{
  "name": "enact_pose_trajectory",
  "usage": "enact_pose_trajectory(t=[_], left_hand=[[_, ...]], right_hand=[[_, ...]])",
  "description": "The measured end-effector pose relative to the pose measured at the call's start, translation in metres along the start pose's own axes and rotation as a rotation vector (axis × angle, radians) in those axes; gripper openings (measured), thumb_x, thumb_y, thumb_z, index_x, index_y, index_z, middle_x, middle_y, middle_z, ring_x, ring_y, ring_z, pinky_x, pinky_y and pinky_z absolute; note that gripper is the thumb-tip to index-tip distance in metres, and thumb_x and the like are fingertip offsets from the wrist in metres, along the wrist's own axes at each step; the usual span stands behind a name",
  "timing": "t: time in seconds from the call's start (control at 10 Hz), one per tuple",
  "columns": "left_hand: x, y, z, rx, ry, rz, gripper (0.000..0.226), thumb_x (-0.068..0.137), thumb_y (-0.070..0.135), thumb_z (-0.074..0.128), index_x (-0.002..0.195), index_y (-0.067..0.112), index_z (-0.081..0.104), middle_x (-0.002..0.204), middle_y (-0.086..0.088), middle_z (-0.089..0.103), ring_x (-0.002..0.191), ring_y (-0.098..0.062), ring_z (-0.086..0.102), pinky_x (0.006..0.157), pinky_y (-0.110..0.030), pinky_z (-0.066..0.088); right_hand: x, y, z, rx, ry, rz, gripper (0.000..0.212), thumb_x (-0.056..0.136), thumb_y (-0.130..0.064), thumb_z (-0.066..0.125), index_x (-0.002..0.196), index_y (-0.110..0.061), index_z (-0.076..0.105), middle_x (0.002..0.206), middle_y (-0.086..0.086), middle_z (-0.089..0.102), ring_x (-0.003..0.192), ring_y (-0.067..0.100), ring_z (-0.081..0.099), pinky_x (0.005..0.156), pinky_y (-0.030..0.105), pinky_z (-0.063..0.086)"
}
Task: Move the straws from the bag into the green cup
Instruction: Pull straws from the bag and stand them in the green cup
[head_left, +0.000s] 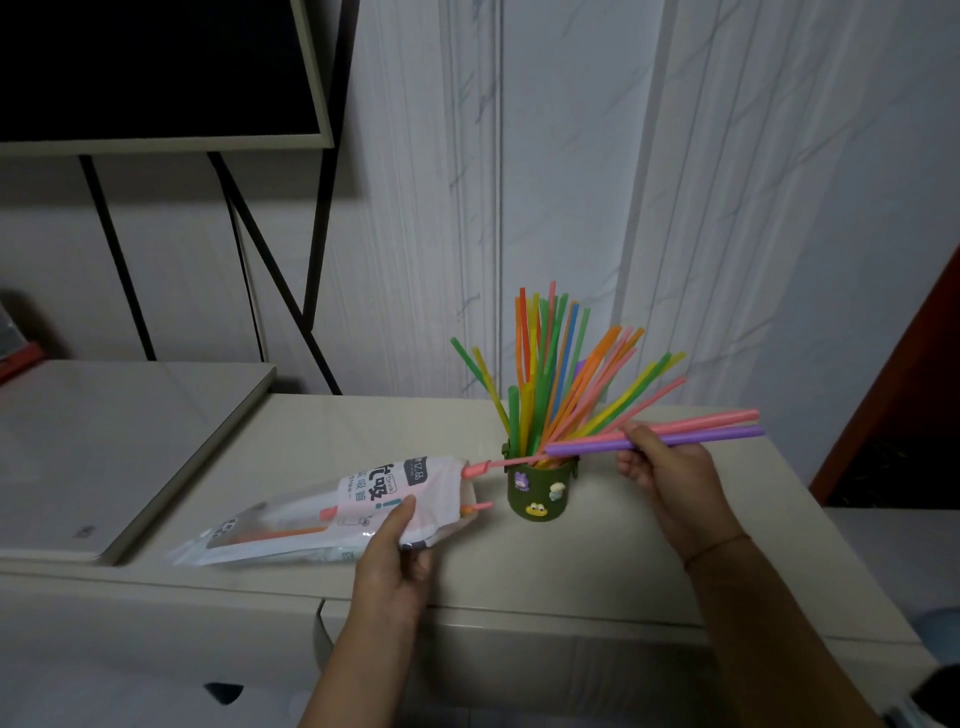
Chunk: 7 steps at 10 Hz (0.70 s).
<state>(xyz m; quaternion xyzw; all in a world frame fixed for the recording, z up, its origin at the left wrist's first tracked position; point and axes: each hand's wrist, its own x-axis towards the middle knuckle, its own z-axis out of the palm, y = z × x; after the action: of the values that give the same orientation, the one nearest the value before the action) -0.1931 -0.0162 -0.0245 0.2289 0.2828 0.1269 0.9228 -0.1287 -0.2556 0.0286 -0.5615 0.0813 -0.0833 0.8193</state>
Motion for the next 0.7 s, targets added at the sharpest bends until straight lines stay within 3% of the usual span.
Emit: enact_pose_trajectory(t=[0.2,0.4,0.5,0.6,0.7], left_hand=[[-0.002,-0.003,0.002,0.027,0.013,-0.012,0.046,0.085,-0.003,0.063,0.130,0.007,0.056,0.106,-0.009,0.069,0.069,-0.013,0.071,0.047,-0.023,0.057],[0.000,0.001,0.000,0.031,0.004,0.003,0.039,0.086,-0.004,0.061,0.123,0.010,0.058,0.084,-0.003,0.074,0.060,-0.011,0.072,0.046,-0.023,0.056],[0.000,0.001,0.000,0.024,-0.002,0.000,0.041,0.085,-0.005,0.062,0.123,0.010,0.057,0.090,-0.005,0.073,0.066,-0.013,0.073,0.047,-0.024,0.057],[-0.001,0.000,0.003,0.019,-0.012,-0.003,0.046,0.086,-0.005,0.061,0.129,0.008,0.055,0.099,-0.007,0.070,0.085,-0.018,0.068,0.048,-0.025,0.058],[0.000,0.000,0.005,0.013,-0.012,-0.005,0.048,0.087,-0.004,0.060,0.133,0.006,0.053,0.102,-0.007,0.068,0.083,-0.017,0.068,0.049,-0.025,0.058]], right_hand=[[0.009,-0.012,0.000,-0.067,0.008,-0.094,0.007,0.086,-0.007,0.063,0.081,-0.004,0.065,0.047,-0.002,0.064,0.043,0.005,0.058,0.048,0.016,0.052],[0.015,-0.022,-0.009,-0.053,0.053,-0.120,0.009,0.086,-0.006,0.063,0.089,0.002,0.063,0.044,-0.002,0.062,0.041,0.005,0.057,0.047,0.015,0.051],[0.016,-0.026,-0.010,-0.055,0.060,-0.130,0.011,0.086,-0.006,0.062,0.091,0.004,0.062,0.043,-0.002,0.061,0.040,0.004,0.056,0.047,0.014,0.051],[0.016,-0.029,-0.010,-0.056,0.056,-0.132,0.012,0.086,-0.006,0.062,0.092,0.005,0.061,0.043,-0.002,0.060,0.040,0.004,0.056,0.046,0.014,0.050],[0.016,-0.031,-0.009,-0.065,0.054,-0.132,0.012,0.086,-0.006,0.062,0.091,0.004,0.062,0.043,-0.002,0.061,0.040,0.004,0.056,0.046,0.013,0.051]])
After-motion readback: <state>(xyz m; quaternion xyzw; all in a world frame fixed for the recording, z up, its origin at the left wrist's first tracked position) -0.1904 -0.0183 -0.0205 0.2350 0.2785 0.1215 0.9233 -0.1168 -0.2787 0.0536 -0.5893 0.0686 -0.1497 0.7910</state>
